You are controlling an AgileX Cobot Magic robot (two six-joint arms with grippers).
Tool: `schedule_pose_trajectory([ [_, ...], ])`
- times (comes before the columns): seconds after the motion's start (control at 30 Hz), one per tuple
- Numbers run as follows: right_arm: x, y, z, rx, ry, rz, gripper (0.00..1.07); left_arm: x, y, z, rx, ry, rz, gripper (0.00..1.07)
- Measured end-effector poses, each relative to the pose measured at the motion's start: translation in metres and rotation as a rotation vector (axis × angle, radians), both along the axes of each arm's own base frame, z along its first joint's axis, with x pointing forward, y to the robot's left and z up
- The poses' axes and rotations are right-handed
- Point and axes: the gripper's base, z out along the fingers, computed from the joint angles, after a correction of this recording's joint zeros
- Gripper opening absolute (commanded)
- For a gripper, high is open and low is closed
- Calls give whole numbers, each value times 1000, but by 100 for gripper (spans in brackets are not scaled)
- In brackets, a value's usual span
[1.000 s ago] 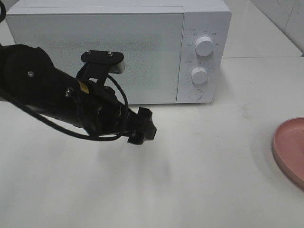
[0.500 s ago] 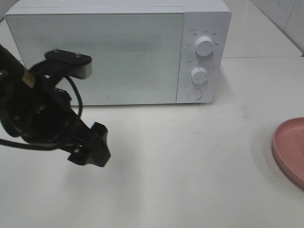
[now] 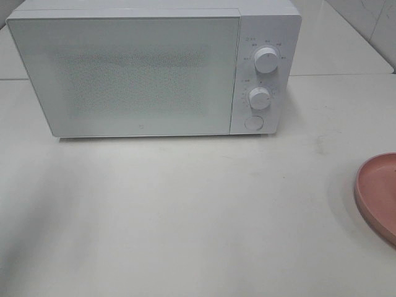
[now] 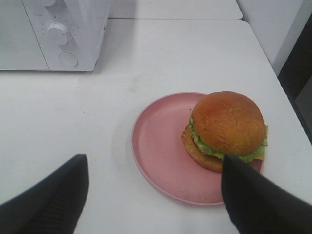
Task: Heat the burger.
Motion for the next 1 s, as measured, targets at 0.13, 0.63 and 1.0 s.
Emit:
schedule_pose_trajectory([
  [0.13, 0, 0, 0, 0, 0, 0, 74, -25, 26, 2, 17, -4, 111, 100],
  [0.63, 0, 0, 0, 0, 0, 0, 74, -115, 39, -19, 13, -174, 141, 100],
  [1.0, 0, 0, 0, 0, 0, 0, 74, -162, 43, -8, -25, -528, 131, 100],
])
